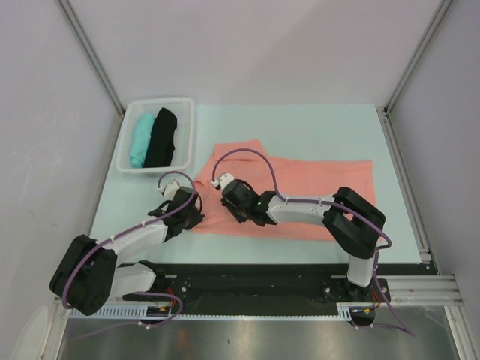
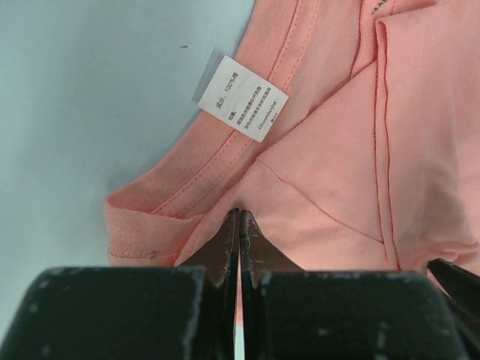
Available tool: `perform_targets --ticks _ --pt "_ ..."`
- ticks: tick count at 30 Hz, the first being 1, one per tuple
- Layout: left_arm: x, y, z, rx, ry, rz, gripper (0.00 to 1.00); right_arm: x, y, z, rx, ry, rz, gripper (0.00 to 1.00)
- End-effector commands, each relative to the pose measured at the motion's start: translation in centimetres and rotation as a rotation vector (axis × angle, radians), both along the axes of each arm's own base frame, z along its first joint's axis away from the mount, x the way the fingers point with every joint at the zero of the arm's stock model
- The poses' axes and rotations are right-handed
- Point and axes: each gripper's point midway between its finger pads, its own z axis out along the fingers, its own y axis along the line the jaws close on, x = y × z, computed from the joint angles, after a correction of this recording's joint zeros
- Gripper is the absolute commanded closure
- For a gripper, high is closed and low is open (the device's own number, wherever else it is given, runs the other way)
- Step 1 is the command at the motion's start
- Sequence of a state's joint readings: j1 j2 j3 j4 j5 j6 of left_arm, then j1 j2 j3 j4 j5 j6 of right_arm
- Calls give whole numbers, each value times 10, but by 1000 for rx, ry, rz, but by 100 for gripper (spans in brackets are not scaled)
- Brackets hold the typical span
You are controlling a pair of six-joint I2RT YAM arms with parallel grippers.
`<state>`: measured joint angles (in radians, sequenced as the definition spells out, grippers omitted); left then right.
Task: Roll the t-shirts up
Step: Fold the T-shirt at the center of the board.
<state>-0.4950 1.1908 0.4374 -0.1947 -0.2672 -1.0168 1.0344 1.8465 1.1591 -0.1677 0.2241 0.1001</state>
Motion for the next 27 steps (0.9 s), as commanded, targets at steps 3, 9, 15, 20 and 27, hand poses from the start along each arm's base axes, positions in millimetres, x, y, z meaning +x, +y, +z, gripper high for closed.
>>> perform_targets --ticks 3,9,15,20,27 --pt "-9 10 -4 43 32 2 100 27 5 28 43 -68 -52 94" --pt "-9 11 -5 48 35 2 100 73 -23 54 146 -50 -211 100" --pt "-9 12 -5 58 37 -2 100 106 -57 52 202 17 -389 100" --pt "-7 9 -1 51 18 -29 100 117 -76 54 214 37 -448 75" --pt "22 -8 57 39 -134 -133 61 151 -137 83 307 37 -629 45"
